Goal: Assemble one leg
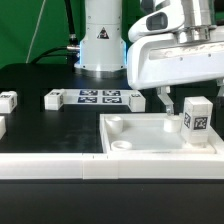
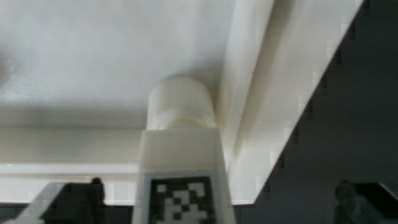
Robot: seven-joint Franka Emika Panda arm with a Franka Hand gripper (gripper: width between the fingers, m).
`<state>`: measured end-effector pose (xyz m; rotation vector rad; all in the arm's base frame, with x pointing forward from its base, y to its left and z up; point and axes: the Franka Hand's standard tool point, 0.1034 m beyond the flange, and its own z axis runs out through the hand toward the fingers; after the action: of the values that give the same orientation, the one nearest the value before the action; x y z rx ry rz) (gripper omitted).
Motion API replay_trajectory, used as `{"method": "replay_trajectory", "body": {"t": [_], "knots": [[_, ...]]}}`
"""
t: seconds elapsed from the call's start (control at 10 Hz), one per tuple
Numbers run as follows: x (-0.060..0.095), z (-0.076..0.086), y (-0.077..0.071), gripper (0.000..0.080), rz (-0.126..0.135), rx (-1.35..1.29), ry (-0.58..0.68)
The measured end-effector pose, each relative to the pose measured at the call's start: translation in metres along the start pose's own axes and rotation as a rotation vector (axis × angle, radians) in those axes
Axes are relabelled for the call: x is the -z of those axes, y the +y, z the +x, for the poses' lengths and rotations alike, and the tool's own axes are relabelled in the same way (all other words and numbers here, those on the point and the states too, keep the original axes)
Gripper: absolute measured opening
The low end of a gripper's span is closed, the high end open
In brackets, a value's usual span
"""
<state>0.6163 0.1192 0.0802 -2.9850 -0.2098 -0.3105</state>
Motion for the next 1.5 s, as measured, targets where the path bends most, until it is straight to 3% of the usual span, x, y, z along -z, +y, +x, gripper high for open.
{"method": "replay_trajectory", "body": {"t": [0.3, 0.8, 0.9, 1.0, 1.2, 1.5], "knots": [[0.005, 0.003, 0.007, 0.0649, 0.046, 0.000, -0.259], [0.003, 0.010, 0.009, 0.0649, 0.043, -0.012, -0.246], [0.003, 0.010, 0.009, 0.0522, 0.043, -0.012, -0.246], [0.002, 0.010, 0.009, 0.0522, 0.043, -0.012, -0.246], [0.002, 0.010, 0.010, 0.0291, 0.042, -0.013, -0.246], [0.002, 0.010, 0.010, 0.0292, 0.038, -0.051, -0.247]]}}
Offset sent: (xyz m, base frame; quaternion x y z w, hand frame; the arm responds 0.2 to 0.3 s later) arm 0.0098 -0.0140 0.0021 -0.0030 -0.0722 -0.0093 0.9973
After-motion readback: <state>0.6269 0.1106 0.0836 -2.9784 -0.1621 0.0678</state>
